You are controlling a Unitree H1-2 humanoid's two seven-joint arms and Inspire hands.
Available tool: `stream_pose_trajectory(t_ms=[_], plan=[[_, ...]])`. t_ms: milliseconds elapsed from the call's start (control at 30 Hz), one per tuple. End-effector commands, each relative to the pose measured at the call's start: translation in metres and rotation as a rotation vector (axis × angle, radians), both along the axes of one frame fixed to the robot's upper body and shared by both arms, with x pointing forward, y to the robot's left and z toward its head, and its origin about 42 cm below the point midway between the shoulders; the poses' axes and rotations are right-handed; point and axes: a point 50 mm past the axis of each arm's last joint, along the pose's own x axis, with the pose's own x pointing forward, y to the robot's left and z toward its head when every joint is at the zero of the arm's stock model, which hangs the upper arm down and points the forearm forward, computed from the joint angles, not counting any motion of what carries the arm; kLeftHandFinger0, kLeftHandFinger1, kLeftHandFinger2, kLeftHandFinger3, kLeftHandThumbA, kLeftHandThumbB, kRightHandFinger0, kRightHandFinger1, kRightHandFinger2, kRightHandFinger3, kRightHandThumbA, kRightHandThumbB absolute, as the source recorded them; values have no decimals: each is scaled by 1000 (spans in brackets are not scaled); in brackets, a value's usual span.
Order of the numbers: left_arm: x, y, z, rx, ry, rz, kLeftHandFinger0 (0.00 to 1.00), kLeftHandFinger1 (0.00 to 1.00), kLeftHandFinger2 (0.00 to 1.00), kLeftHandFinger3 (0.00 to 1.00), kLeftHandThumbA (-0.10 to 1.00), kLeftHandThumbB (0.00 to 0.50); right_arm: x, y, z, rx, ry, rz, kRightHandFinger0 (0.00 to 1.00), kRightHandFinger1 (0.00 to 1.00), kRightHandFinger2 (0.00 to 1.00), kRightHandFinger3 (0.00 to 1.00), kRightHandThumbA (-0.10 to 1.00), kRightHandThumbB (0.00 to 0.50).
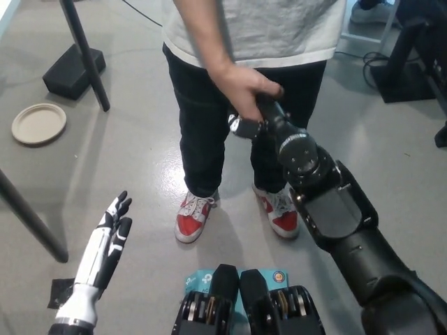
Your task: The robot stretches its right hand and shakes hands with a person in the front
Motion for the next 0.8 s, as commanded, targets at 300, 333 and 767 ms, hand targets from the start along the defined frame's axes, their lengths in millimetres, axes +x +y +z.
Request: stream_pose_trajectory(t_ms=[300, 333, 767], plan=[[5, 3, 16, 3, -58, -14, 1000, 1000, 1000, 1000, 1000, 27, -165, -3, 144, 266, -647, 233, 1000, 1000, 1000, 1000, 448, 257], [5, 3, 16, 3, -58, -14, 1000, 1000, 1000, 1000, 1000, 26, -167, -3, 145, 270, -650, 236, 1000, 1000, 1000, 1000, 447, 257], [3, 3, 12, -3, -45, -15, 1000, 1000, 1000, 1000, 1000, 66, -300, -24, 191, 445, -1037, 403, 1000, 1000, 1000, 1000, 350, 264]])
